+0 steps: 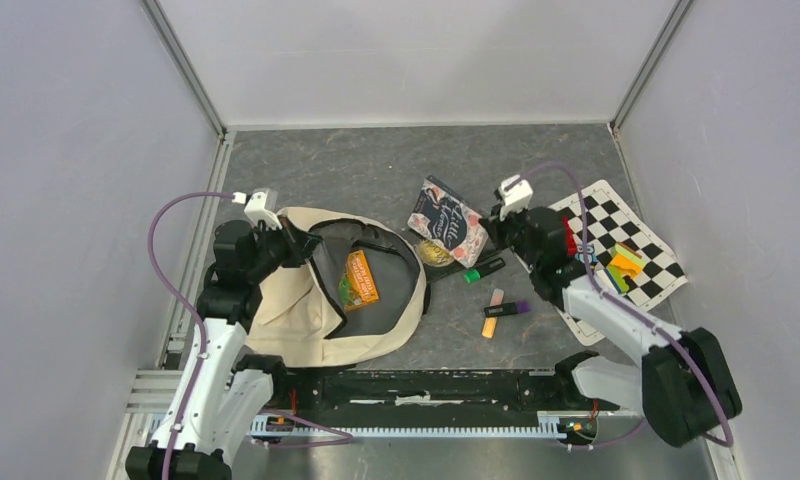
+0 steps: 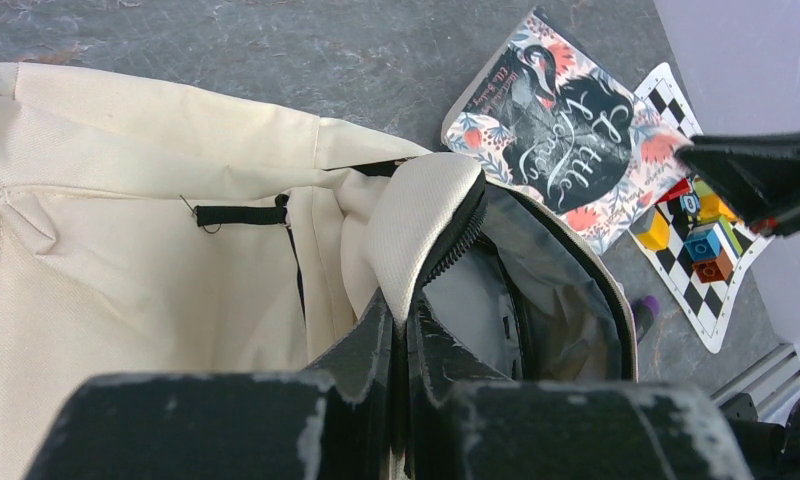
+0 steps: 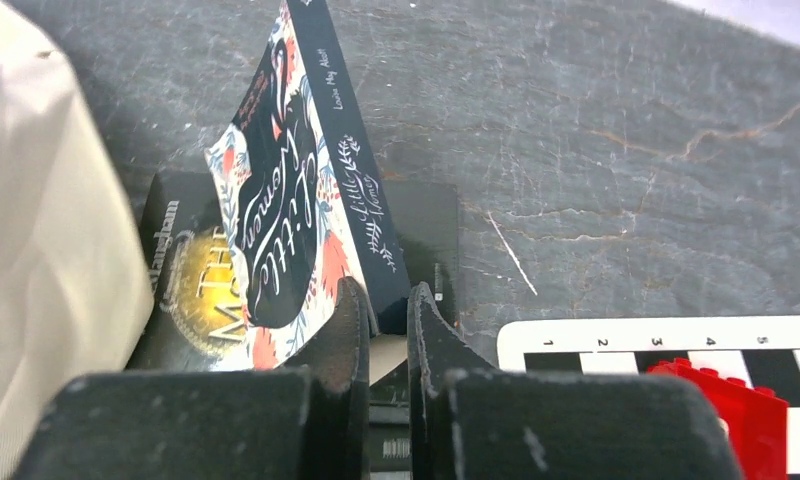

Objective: Pack the student bag
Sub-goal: Pick up the book from the center of the board.

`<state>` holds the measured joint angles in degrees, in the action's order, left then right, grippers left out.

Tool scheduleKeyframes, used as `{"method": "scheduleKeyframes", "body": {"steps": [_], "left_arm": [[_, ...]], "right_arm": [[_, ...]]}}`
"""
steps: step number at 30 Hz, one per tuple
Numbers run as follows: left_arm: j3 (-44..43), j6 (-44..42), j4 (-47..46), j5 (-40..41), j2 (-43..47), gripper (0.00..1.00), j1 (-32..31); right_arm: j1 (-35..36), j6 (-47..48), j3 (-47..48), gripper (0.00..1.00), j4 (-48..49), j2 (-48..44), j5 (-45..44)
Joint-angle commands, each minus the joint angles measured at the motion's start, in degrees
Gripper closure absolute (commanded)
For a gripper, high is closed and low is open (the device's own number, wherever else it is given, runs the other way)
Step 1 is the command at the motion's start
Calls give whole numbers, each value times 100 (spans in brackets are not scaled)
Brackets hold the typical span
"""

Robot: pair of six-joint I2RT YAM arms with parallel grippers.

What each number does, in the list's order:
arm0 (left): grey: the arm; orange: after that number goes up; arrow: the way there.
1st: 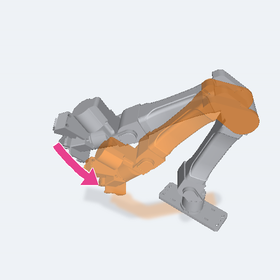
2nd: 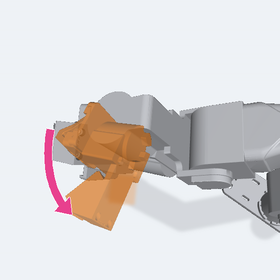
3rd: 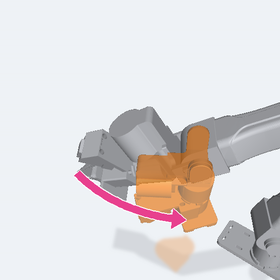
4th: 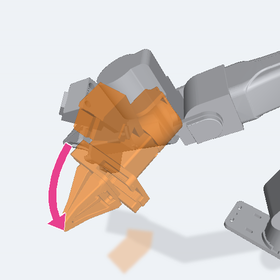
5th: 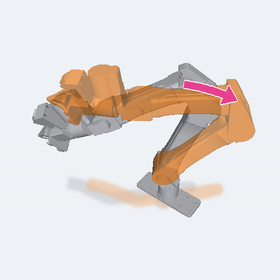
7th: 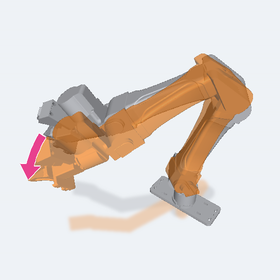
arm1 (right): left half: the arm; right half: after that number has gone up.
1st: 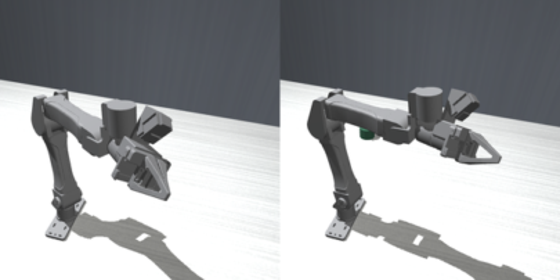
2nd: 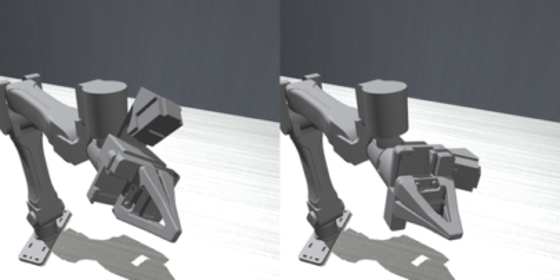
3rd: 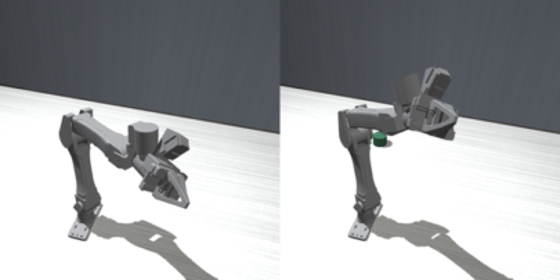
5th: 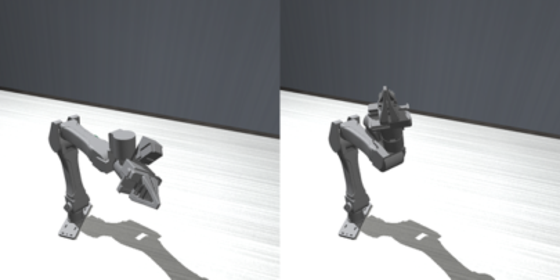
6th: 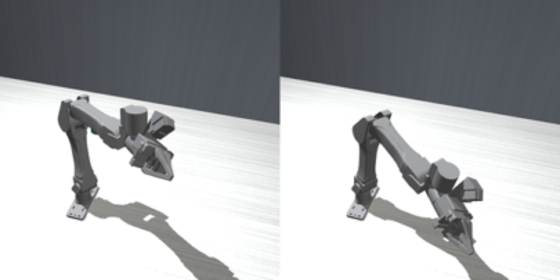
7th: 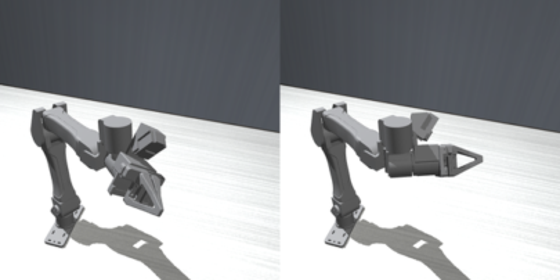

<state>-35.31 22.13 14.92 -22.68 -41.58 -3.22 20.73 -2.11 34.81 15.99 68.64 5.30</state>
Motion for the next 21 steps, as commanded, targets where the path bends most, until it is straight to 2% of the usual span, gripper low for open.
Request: {"method": "scheduleKeyframes", "body": {"steps": [1,6,11,13,21], "left_arm": [[-233,-90,-243,-94,3,95,28],[-226,-69,-252,-115,-26,95,28],[-225,-69,-253,-114,-29,95,30],[-226,-62,-252,-120,-40,95,31],[-218,-64,-253,-132,-22,95,19]], "right_arm": [[628,909,-668,100,856,-711,-1369],[1208,1232,-1099,100,876,-1034,-1812],[1562,1275,-1140,100,700,-1041,-1826],[1637,1234,-1100,95,612,-1018,-1705],[1662,1077,-698,64,201,-624,-891]]}}
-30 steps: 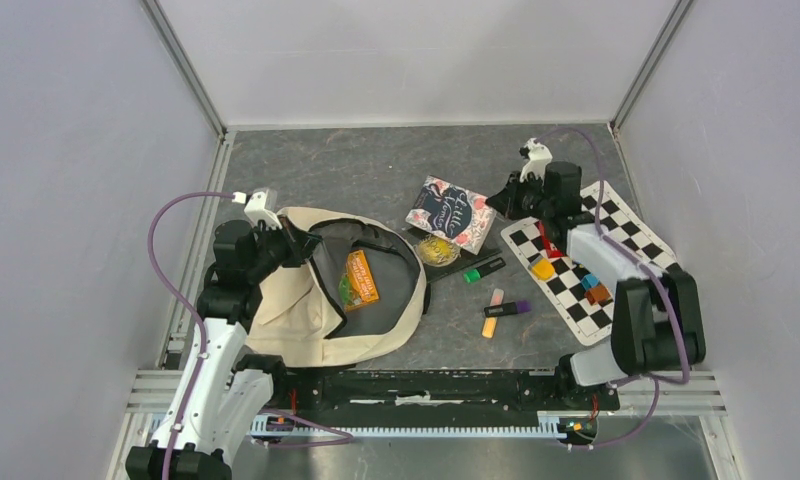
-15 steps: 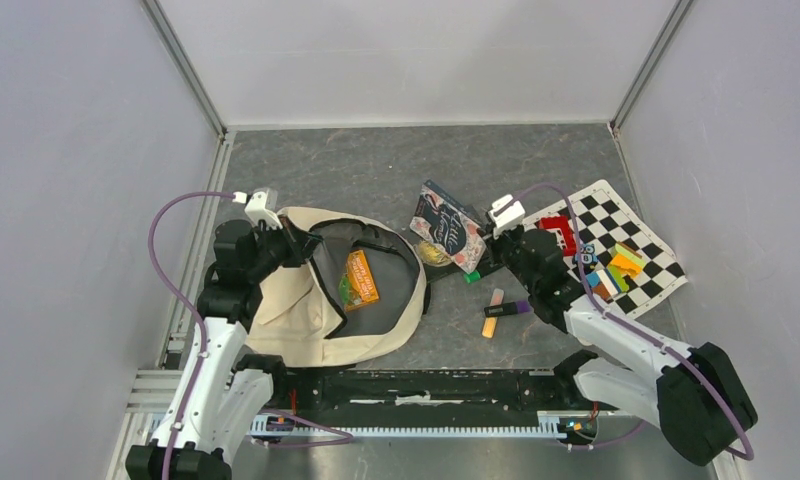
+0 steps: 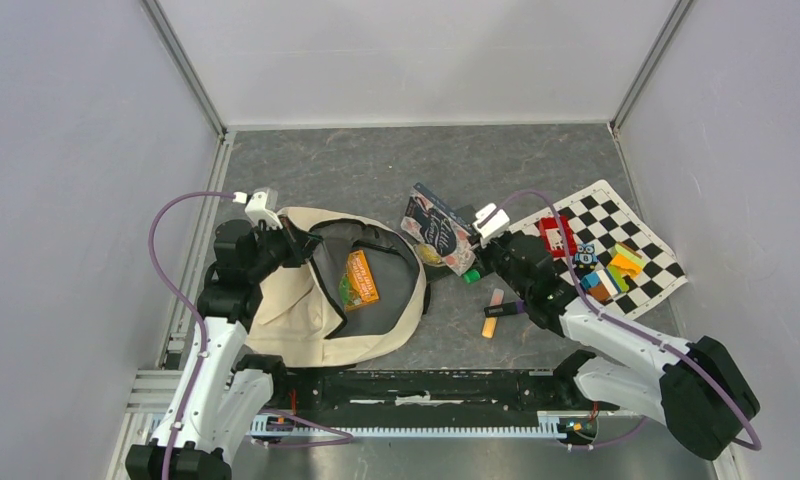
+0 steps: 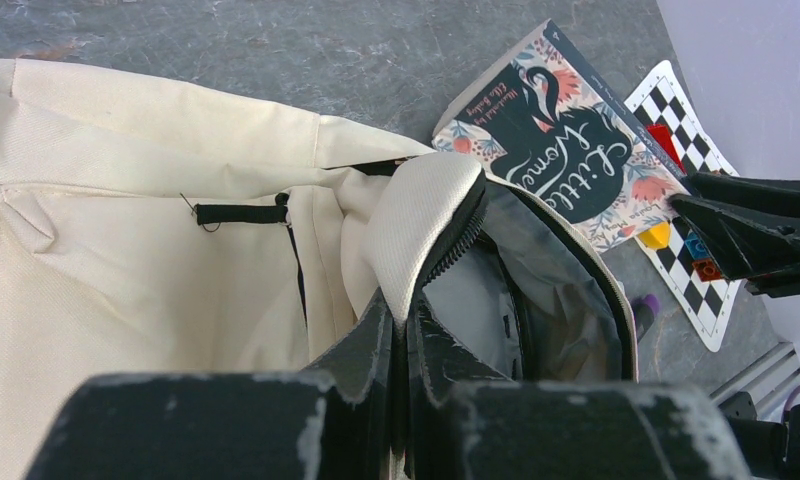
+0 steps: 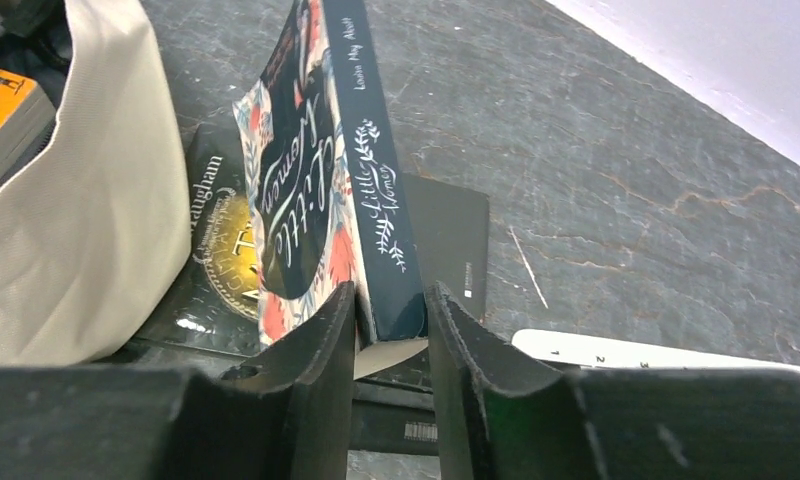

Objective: Pack the student bag
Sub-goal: Pick up the book from the center of the board.

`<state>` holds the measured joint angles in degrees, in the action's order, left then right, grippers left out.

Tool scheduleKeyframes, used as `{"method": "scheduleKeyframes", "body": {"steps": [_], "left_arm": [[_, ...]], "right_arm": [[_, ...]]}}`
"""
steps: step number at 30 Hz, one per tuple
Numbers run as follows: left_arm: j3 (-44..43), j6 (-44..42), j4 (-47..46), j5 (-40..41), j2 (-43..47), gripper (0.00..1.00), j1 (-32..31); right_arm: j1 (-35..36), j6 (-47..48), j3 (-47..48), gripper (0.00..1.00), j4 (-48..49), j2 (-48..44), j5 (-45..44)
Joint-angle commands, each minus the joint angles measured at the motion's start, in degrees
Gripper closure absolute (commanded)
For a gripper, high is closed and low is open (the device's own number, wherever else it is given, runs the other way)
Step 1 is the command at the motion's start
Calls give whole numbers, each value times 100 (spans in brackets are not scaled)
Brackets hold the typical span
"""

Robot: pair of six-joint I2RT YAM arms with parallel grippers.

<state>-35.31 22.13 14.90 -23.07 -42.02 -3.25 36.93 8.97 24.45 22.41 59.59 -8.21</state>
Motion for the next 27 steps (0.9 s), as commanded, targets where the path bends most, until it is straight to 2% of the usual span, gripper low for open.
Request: {"method": "scheduleKeyframes", "body": {"steps": [1,6,10,17,22,27], "left_arm": [[-217,-64,-250,-97,26,95,25],[-226,-51,-250,-107,29,95,25],[-219,-61,-250,-109,42,95,22],[-221,-69,-255,-91,55,95,24],[-219,-77,-250,-75,54,95,23],[-230,-81,-250,-66,59,95,21]], "right_arm": [[43,-40,427,60,-489,346,526],[43,-5,899,40,-729,780,687],[34,172,1517,35,-1077,1421,649],[27,184,2748,32,-1836,2510,739],[25,254,3608,37,-2690,3182,805],[23,190,3673,41,-2879,3316,777]]}}
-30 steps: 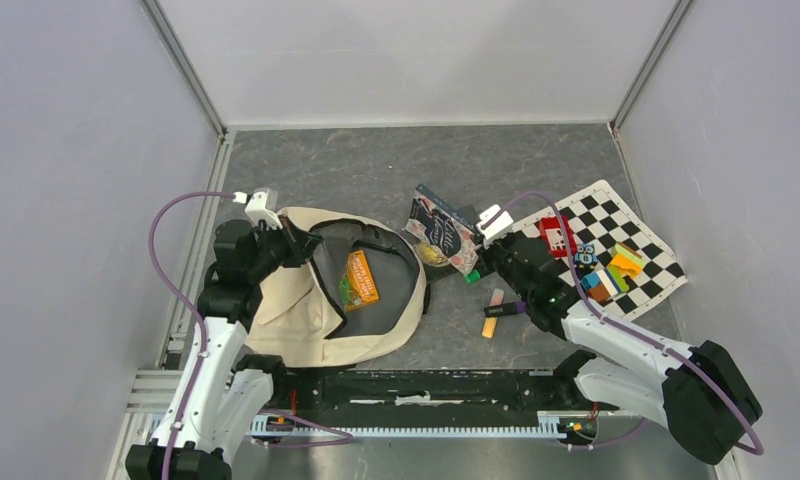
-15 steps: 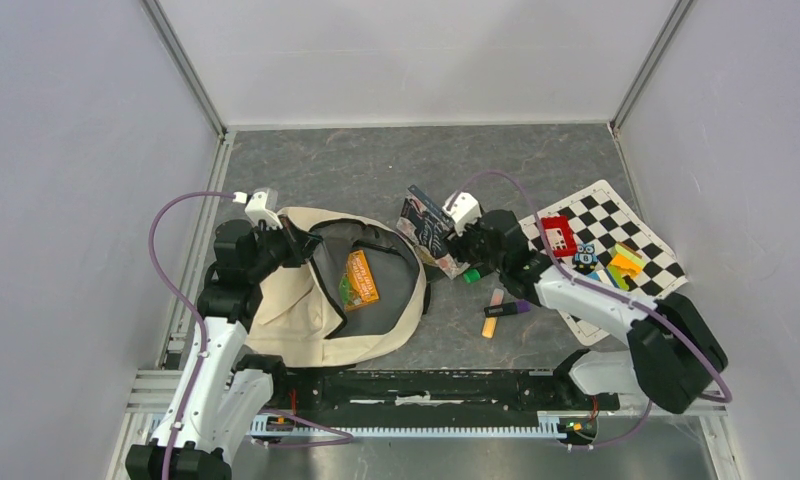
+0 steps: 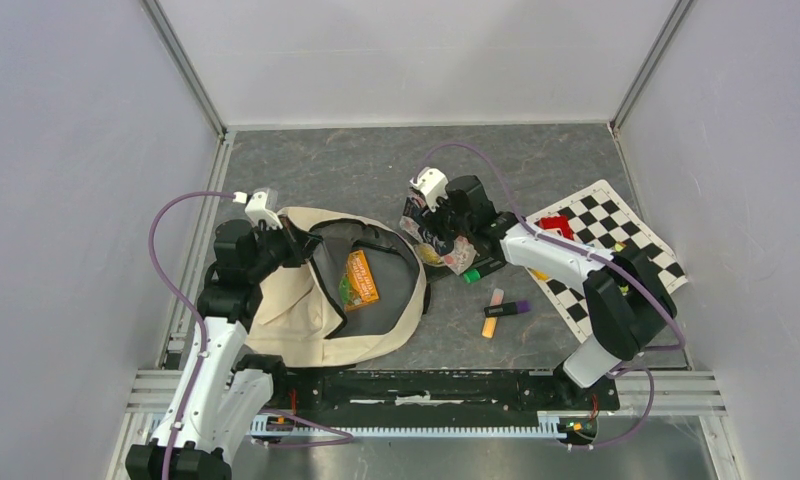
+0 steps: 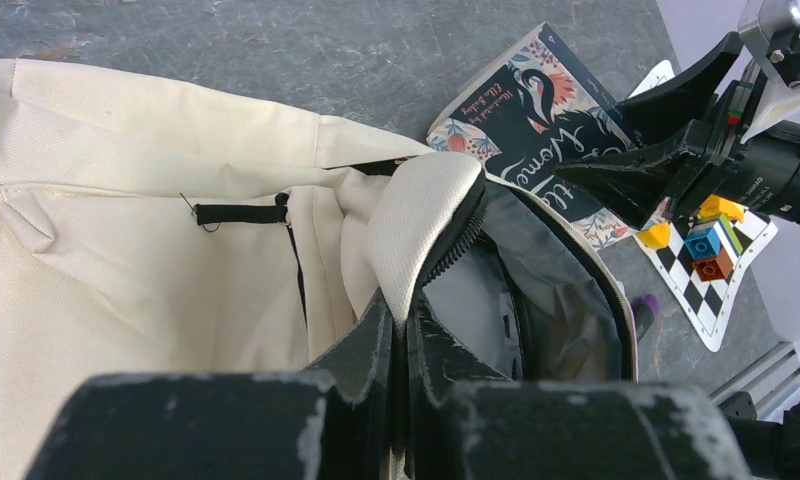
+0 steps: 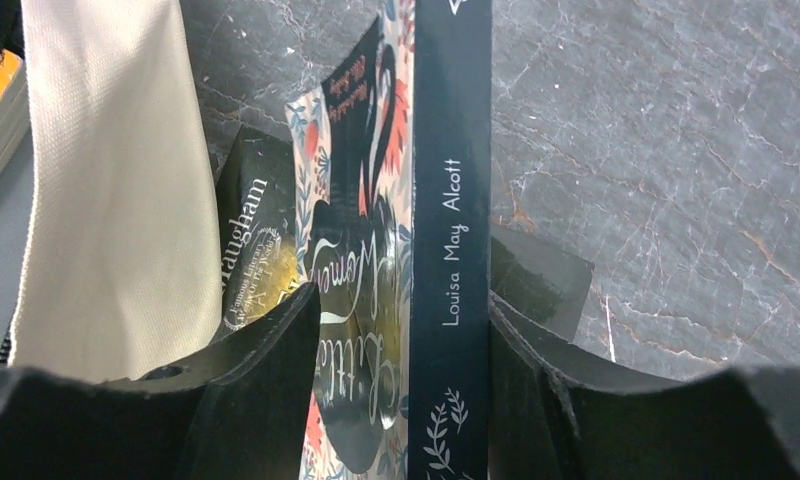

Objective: Pack the student bag
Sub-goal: Pick up the book from the center of the board.

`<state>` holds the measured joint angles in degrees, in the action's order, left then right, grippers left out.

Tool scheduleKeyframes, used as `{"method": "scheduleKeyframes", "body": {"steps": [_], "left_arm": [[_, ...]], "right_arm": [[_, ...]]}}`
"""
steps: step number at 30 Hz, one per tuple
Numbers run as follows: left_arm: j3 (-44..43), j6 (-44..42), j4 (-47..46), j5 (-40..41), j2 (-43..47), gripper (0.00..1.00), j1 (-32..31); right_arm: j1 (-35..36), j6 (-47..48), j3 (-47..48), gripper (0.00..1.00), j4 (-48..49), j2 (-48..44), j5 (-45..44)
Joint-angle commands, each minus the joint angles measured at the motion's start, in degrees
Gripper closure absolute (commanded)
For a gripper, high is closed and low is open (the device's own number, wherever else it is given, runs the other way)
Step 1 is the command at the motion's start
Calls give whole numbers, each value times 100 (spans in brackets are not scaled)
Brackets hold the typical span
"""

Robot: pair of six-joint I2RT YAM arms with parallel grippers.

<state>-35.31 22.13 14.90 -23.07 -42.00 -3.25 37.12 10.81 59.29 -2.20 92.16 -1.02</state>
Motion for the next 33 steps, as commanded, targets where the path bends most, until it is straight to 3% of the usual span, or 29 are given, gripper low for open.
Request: {"method": "scheduleKeyframes", "body": {"steps": [1,3,6,11,17,21,28,33], "left_arm": [[-222,-91,-251,-66,52,95,22],[-226,-86,-250,-66,48,95,18],[-224,-87,-250,-62,43,95,21],[-222,-90,-250,-66,48,95,23],[-222,-87,-255,-74,59,95,24],[-221,-82,-292,-106,73,95,17],[-156,-43,-433,-235,92,95,19],[-154,-60,-500,-329,184,96,18]], "right_arm": [[5,-21,153,42,-420,44,11],[-2,-48,87,46,-416,32,-9],[-12,-86,41,71,-435,44,20],[-63,-174,167,100,-548,-101,41],[-211,-148,272,100,-448,-850,-825],[-301,-319,500,100,-631,-1578,-829],[-304,-1777,795,100,-700,-2529,851],[-187,-3568,314,100,157,-2615,2294]]}}
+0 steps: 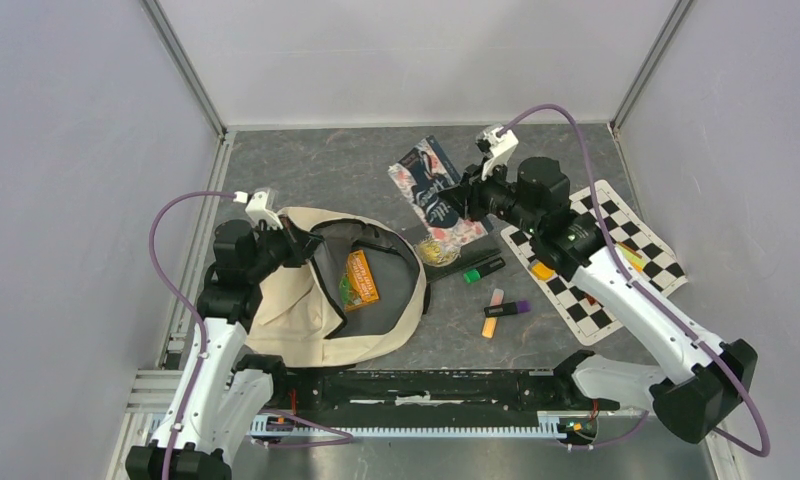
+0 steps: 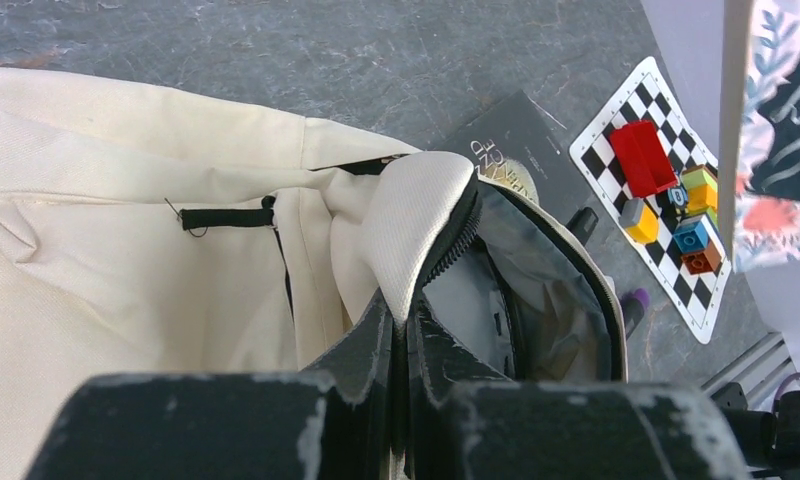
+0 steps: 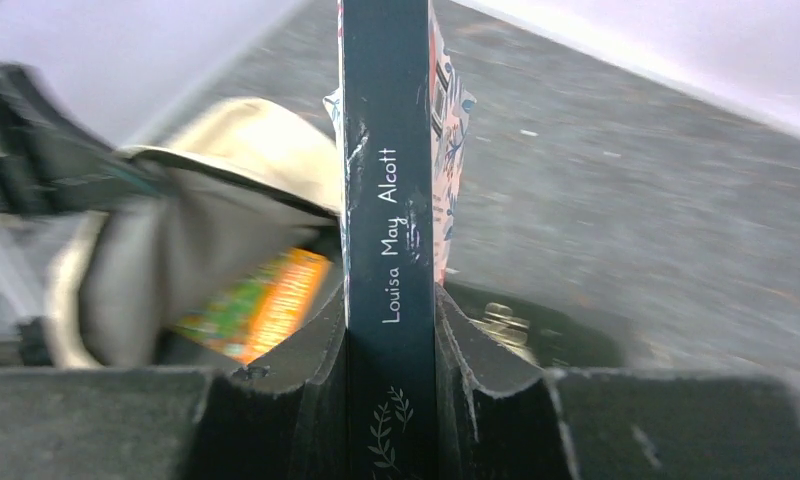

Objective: Pack the student bag
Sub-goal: Pick up the book from the center of the board, then place the book in the student bag.

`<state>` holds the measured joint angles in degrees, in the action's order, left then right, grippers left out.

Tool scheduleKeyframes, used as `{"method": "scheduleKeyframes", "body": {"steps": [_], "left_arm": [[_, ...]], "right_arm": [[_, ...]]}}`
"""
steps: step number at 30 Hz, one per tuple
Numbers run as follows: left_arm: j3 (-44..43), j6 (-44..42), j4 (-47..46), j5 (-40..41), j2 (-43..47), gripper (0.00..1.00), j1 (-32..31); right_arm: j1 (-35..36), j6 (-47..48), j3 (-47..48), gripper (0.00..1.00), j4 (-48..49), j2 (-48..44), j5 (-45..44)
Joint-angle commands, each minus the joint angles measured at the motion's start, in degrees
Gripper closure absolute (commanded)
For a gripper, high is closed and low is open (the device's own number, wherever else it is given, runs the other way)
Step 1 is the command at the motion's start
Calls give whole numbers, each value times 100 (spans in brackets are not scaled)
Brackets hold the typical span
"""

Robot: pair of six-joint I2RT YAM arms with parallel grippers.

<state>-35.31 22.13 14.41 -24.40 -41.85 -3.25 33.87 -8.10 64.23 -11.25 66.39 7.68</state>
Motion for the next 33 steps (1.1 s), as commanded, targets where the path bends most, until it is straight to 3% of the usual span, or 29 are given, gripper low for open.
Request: {"method": "scheduleKeyframes", "body": {"steps": [1,8,15,22,33], "left_arm": [[-142,-72,-469,-196,208,96,24],[-80,-77,-627,-290,425,95,17],[-36,-25,-785,-501,478,95,23],[31,91,-987,-680,495,95,24],[54,166,-1112,-854,398,95,23]], "right_arm": [[215,-2003,-292,100,1344,-10,1569],[1055,-3268,-1141,100,2291,373,1513],[1164,-4163,-1919,100,2232,587,489],[1348,-4341,-1485,100,1964,1161,-28],[1775,-5357,-1176,100,3449,1846,-228]]}}
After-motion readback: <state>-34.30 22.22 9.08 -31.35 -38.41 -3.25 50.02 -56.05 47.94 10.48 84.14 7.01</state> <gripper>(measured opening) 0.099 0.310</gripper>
